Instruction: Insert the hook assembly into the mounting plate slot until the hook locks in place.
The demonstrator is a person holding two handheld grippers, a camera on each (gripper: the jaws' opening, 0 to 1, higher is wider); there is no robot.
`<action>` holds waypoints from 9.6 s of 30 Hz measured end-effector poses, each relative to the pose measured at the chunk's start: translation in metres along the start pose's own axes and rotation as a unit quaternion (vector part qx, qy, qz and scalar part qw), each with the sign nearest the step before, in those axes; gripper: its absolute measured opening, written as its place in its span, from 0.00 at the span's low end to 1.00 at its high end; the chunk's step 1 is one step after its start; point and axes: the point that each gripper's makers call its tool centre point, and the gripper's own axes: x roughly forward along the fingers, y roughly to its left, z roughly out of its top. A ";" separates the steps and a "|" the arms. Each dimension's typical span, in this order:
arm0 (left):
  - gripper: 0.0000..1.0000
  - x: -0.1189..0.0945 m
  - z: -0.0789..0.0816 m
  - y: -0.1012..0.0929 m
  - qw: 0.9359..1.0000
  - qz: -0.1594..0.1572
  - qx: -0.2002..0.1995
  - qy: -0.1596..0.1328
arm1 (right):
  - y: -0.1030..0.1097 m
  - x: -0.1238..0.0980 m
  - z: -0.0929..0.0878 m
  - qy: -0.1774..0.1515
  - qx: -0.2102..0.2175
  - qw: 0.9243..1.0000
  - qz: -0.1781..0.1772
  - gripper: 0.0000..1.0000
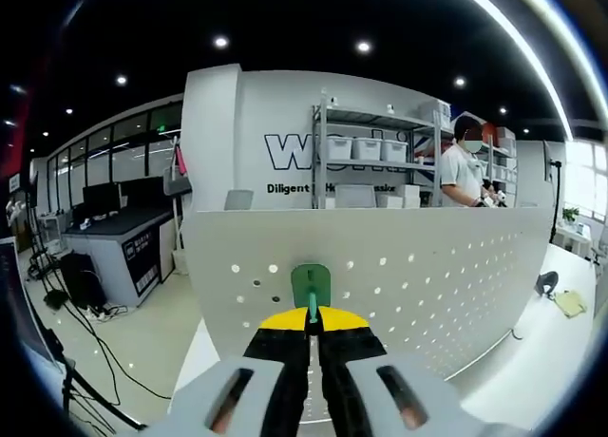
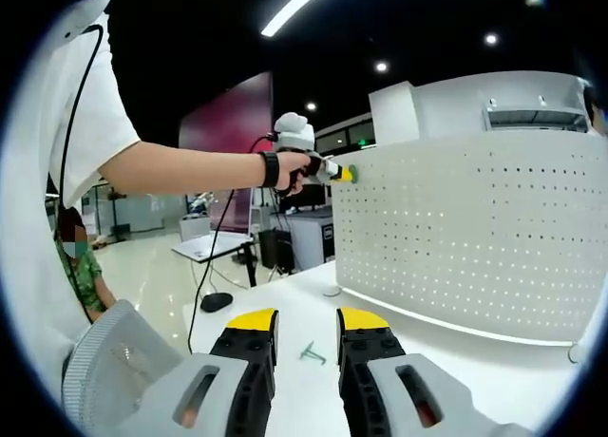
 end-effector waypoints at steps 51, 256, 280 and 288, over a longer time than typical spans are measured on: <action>0.12 0.000 0.010 -0.017 0.998 -0.002 0.066 0.024 | 0.001 0.001 -0.002 0.004 0.004 1.000 -0.001 0.23; 0.82 -0.241 -0.175 -0.176 0.940 -0.337 -0.001 0.056 | -0.102 0.072 -0.109 0.276 -0.068 0.955 -0.081 0.02; 0.76 -0.256 -0.168 -0.199 0.943 -0.328 -0.038 0.041 | -0.057 0.046 -0.037 0.149 -0.070 0.983 -0.080 0.02; 0.73 -0.257 -0.163 -0.207 0.942 -0.329 -0.060 0.037 | -0.046 0.040 0.001 0.086 -0.061 0.991 -0.077 0.02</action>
